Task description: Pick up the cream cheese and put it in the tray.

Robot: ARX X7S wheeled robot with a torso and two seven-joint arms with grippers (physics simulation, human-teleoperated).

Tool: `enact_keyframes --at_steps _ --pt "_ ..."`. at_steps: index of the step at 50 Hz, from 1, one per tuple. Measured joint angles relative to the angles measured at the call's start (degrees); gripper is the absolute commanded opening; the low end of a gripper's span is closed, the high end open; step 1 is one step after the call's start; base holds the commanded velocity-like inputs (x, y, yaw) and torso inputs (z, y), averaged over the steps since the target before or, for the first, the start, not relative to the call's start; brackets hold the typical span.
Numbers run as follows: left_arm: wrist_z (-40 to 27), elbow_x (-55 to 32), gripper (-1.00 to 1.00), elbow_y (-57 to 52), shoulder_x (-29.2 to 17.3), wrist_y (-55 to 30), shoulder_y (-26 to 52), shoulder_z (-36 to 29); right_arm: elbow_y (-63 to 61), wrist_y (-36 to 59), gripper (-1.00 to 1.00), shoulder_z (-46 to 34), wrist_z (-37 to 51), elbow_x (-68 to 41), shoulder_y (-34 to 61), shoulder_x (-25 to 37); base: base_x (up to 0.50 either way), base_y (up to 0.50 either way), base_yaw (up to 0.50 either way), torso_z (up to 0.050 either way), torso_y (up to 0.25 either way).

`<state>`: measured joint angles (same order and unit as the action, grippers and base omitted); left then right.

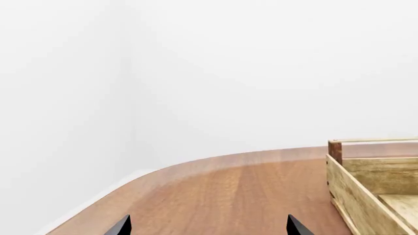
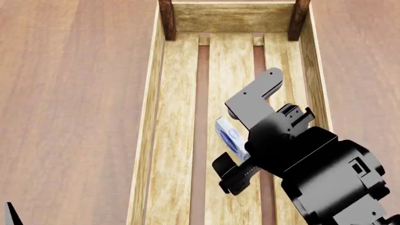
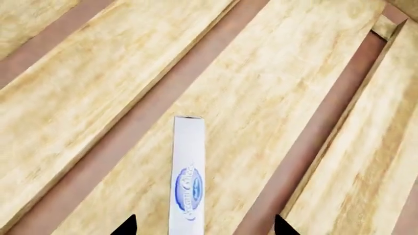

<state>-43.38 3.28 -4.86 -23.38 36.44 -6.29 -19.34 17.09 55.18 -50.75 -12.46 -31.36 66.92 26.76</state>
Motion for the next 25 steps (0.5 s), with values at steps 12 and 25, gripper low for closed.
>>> enact_keyframes --at_steps 12,25 --pt "-0.17 0.05 1.0 0.2 -0.01 -0.09 0.09 -0.08 -13.18 4.15 1.0 3.05 4.46 -2.6 -2.51 6.44 0.0 0.0 0.0 0.0 0.0" --pt "-0.27 -0.27 1.0 0.38 -0.12 -0.5 0.38 -0.05 -26.54 6.37 1.0 8.46 9.2 -6.62 -6.77 13.81 0.0 0.0 0.0 0.0 0.0"
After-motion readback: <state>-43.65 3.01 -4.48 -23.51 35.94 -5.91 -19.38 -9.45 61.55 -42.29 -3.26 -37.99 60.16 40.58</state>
